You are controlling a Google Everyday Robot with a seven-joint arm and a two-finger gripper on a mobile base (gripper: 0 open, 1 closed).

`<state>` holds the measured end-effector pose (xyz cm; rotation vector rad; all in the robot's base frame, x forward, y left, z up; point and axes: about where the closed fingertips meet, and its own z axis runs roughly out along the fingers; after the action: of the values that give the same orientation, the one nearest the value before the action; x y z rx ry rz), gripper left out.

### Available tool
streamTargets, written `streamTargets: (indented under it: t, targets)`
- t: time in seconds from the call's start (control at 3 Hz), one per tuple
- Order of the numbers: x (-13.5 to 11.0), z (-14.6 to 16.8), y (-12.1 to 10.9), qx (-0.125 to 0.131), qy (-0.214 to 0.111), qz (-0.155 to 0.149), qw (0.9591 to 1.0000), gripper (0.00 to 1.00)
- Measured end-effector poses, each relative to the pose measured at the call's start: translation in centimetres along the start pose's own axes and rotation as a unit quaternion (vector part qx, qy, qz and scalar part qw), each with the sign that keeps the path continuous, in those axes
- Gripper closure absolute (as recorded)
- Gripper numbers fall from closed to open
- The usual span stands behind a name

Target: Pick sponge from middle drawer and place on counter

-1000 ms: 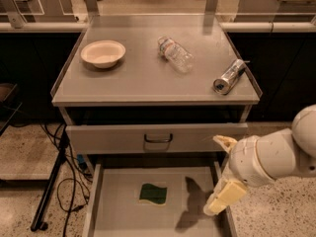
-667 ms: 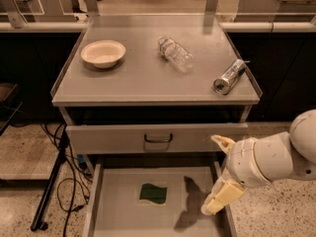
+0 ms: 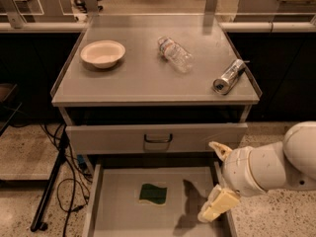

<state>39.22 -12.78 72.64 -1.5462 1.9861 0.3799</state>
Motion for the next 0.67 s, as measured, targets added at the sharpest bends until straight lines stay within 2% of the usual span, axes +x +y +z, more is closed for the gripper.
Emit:
streamTargets:
  t: [0.33,0.67]
  targets:
    - [1.1,3.6,1.4,-0.004,0.0,-0.006,1.0,0.0]
    - [3.3,9.1,1.0,-0.007,-0.006,0.0,1.0,0.0]
